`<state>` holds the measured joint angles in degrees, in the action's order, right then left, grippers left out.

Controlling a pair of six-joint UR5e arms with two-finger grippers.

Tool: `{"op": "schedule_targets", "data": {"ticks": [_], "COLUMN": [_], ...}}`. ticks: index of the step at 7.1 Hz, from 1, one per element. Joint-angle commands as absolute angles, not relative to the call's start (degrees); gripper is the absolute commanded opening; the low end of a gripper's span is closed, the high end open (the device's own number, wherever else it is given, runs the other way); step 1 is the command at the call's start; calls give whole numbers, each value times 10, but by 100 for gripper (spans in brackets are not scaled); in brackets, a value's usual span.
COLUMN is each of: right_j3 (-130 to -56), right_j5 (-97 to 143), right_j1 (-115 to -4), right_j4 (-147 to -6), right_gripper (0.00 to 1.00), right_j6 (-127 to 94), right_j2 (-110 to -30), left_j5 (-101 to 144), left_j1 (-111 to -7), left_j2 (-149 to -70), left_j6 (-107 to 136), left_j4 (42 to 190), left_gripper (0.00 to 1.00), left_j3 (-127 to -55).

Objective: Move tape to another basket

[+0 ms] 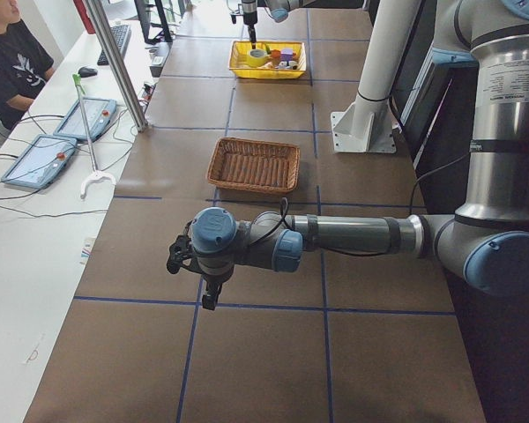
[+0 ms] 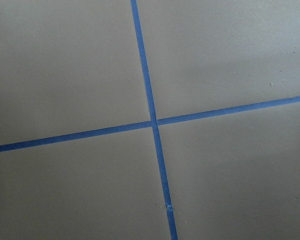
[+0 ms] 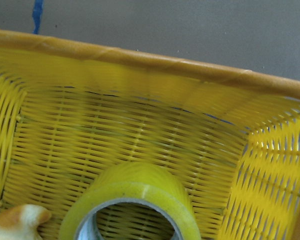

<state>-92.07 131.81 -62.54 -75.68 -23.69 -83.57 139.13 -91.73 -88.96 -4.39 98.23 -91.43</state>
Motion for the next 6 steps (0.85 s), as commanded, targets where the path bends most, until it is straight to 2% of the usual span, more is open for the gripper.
{"op": "schedule_targets", "data": {"ticks": [1, 2, 3, 4, 6], "right_j3": [-894, -891, -889, -888, -900], "right_j5": [1299, 1298, 1299, 1299, 1300], "right_j1": [-603, -602, -602, -602, -605], "right_j4": [-757, -757, -757, -757, -756], "right_gripper": [98, 79, 28, 3, 0], "right_j6": [-237, -237, -237, -237, -237], "right_j2": [-825, -826, -828, -828, -829], "left_j5": [1391, 1391, 1392, 1392, 1394], "left_j1": [-917, -917, -917, -917, -917], "left_j2": [-889, -889, -890, -889, -882], "left_j6": [-45, -45, -36, -13, -15], "left_j4": [983, 983, 978, 980, 983], "left_gripper": [100, 100, 100, 100, 100], "left_j3": [-915, -915, -918, -920, -922]}}
